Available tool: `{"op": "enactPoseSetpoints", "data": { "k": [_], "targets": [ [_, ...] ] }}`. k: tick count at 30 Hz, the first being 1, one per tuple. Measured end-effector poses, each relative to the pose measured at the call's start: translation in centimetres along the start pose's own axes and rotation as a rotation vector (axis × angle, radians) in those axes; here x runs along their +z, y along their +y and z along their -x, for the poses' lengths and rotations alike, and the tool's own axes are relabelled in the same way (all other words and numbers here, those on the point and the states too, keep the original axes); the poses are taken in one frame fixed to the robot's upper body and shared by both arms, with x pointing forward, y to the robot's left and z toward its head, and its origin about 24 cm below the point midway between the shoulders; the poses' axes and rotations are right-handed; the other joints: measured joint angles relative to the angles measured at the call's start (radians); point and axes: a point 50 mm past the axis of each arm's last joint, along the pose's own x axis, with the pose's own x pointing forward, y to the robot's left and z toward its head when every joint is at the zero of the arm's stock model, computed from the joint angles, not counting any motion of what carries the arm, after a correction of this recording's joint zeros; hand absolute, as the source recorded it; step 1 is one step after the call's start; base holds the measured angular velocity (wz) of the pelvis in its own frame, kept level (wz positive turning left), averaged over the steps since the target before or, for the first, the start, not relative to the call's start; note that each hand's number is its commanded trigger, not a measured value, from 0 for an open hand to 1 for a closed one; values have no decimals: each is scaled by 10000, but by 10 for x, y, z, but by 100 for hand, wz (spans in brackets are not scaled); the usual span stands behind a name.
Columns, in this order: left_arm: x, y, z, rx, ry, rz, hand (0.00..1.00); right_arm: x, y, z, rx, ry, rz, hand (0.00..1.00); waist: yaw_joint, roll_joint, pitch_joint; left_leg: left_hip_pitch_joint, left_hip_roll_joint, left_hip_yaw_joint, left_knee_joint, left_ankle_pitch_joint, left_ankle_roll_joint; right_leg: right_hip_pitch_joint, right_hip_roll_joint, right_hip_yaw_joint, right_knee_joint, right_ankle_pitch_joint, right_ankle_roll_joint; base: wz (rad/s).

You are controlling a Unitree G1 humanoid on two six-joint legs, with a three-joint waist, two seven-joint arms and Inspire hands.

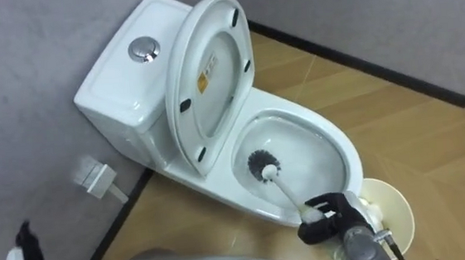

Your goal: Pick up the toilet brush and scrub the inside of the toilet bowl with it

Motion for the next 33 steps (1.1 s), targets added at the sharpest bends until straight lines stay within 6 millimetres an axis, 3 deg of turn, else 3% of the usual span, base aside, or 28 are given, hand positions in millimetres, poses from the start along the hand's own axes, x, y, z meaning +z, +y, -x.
{"op": "enactPoseSetpoints", "data": {
  "k": [6,10,12,15,20,24,30,33],
  "targets": [
    [-17,-3,-2,-210,1403,-182,0,-13,-9,6,-1213,319,-875,100,-363,356,14,342,183,655,-204,-96,-39,-58,180,718,-44,69,-69,-34],
    [2,-6,-14,-531,1200,172,0,-20,-21,9,-2283,447,-1056,100,-865,484,-45,415,221,1069,-280,-99,-46,-219,226,1141,-21,104,-81,-33],
    [9,-8,-18,-701,996,29,0,-23,-24,12,-2724,482,-1092,100,-1061,524,-31,503,220,1255,-281,-98,-44,-214,226,1315,-41,142,-66,-27],
    [23,-14,-22,-1149,532,-125,0,-23,-21,16,-2741,159,-1033,100,-1216,586,-54,677,216,1528,-290,-98,-44,-221,237,1718,4,197,-53,-47],
    [29,-21,-23,-1728,369,-346,0,-17,-15,16,-2774,-156,-994,100,-1360,612,-54,955,226,2011,-444,-98,-44,-238,360,2380,-51,272,-24,-40],
    [29,-24,-22,-1998,414,-520,0,-15,-16,17,-3116,-391,-1000,100,-1562,714,-71,956,187,2011,-454,-98,-44,-240,348,2432,-70,330,25,-5],
    [21,-24,-21,-2075,827,-699,0,-18,-14,19,-3241,-283,-1045,100,-1594,805,-101,1102,206,2019,-582,-98,-44,-223,420,2625,-242,439,28,-9],
    [20,-24,-20,-2096,851,-710,0,-20,-14,19,-3265,-244,-1054,100,-1595,833,-88,1127,225,2239,-582,-98,-44,-228,434,2677,-234,471,21,-5]
  ]
}}
